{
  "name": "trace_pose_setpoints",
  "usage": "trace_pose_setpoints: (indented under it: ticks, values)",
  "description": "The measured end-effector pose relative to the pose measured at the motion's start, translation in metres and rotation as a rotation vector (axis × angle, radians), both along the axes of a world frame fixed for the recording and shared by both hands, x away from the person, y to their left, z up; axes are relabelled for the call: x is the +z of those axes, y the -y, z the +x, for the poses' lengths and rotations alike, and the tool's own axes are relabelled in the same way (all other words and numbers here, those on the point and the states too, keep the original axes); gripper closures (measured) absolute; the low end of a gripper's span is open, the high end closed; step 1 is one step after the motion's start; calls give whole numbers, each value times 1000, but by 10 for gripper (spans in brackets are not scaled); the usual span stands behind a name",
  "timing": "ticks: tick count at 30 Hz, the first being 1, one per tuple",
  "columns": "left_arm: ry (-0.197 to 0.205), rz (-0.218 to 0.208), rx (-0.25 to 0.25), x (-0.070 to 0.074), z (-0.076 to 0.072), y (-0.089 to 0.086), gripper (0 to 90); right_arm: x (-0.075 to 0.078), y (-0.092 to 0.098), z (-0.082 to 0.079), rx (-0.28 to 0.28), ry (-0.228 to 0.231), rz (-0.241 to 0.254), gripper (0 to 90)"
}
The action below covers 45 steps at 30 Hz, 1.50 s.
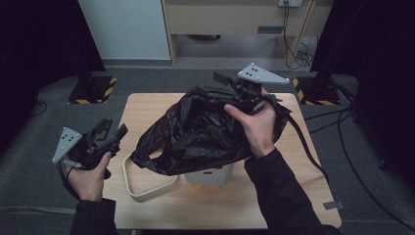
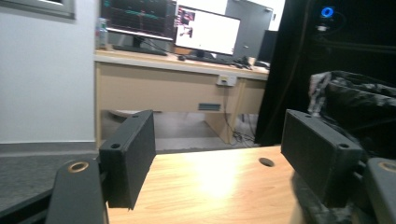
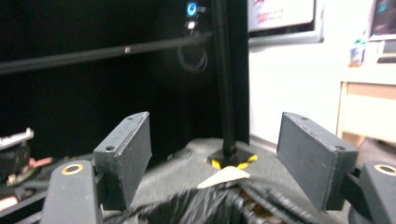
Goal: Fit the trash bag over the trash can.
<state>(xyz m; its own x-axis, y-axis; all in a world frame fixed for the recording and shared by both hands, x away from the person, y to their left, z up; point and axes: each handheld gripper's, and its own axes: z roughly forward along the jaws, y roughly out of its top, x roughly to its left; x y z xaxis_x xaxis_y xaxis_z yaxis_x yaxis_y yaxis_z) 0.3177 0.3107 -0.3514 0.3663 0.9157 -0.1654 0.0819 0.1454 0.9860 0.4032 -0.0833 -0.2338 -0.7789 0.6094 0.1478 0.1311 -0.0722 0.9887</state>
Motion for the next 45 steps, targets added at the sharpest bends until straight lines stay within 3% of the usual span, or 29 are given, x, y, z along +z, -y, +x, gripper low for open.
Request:
trace_pose_setpoints:
  ticks: [6,8,9,14,18,27,33,40,45]
  values:
    - [-13,-2,18,-4,-2,-6,260,17,29,-7,-105,44,20,233]
    - [-32,7,24,-9,-2,-9,261,19,35,-7,-115,48,26,228]
    - [-48,16,26,-14,-2,-11,261,20,50,-9,-153,53,20,217]
    - [-83,25,55,-26,-3,-23,271,16,89,-14,-246,65,22,214]
    - [-99,27,67,-31,-2,-28,271,3,119,-13,-344,68,28,220]
    - [-130,46,59,-42,2,-31,272,-42,166,0,-505,16,27,242]
    - [-140,66,59,-45,4,-36,290,-80,192,10,-580,-54,46,255]
    - [-156,94,32,-45,7,-39,335,-133,210,9,-576,-153,-11,284]
    - [-194,178,12,-49,14,-41,370,-177,213,1,-508,-239,-108,310]
